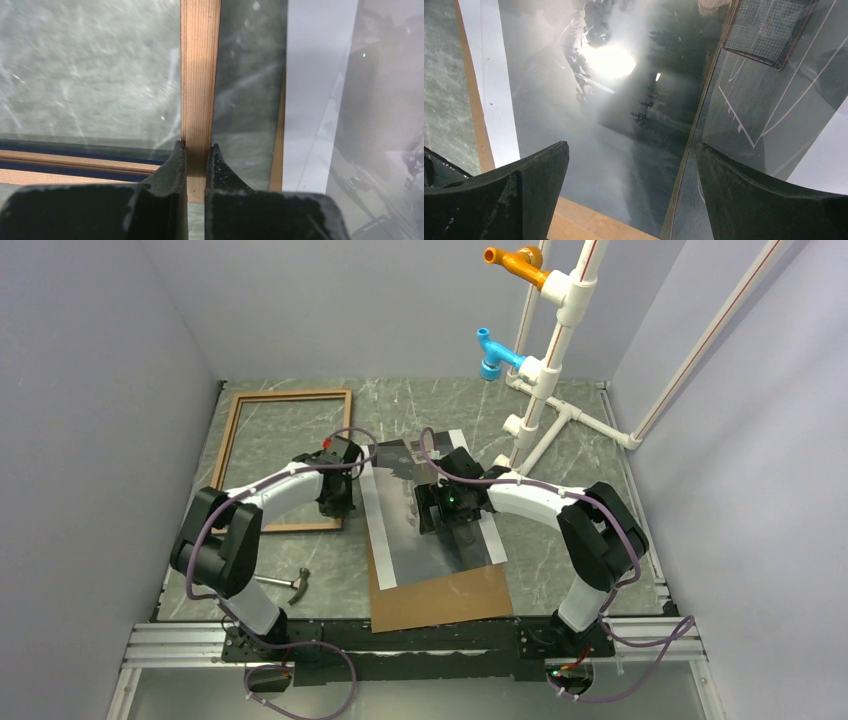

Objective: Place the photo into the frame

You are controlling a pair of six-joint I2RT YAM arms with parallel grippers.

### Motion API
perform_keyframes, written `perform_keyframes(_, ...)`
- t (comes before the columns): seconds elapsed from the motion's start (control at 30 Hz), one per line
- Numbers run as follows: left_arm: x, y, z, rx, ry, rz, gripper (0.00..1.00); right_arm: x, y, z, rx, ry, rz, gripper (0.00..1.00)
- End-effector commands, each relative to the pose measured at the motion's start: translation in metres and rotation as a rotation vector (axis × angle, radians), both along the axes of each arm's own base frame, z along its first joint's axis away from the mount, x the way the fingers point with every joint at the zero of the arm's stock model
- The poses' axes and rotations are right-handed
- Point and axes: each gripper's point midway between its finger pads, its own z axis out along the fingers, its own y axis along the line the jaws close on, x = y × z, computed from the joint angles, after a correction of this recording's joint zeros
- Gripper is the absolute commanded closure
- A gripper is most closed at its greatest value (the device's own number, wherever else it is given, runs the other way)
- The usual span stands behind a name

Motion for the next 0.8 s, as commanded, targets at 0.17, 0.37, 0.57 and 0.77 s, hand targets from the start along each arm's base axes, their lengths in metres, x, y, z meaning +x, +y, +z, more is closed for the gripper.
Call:
perform_keyframes(0.17, -0.030, -0.049, -0.015, -0.038, 0.049, 0.008, 1.00, 0.000, -0.007, 0.011, -0.017, -0.031, -0.015, 0.00)
perform_keyframes(0.37, -0.041, -0.060, -0.022, -0.032, 0.067, 0.005, 0.92, -0.007, -0.012, 0.013, -0.013, -0.031, -0.017, 0.00)
perform_keyframes(0.57, -0.048, -0.063, -0.015, -0.072, 0.055, 0.027, 0.46, -0.019, -0.015, 0.015, 0.012, -0.020, -0.018, 0.00)
perform_keyframes(0.77, -0.052, -0.069, 0.021, -0.134, -0.021, 0.010, 0.25, -0.029, -0.024, 0.014, -0.001, -0.010, -0.022, 0.00)
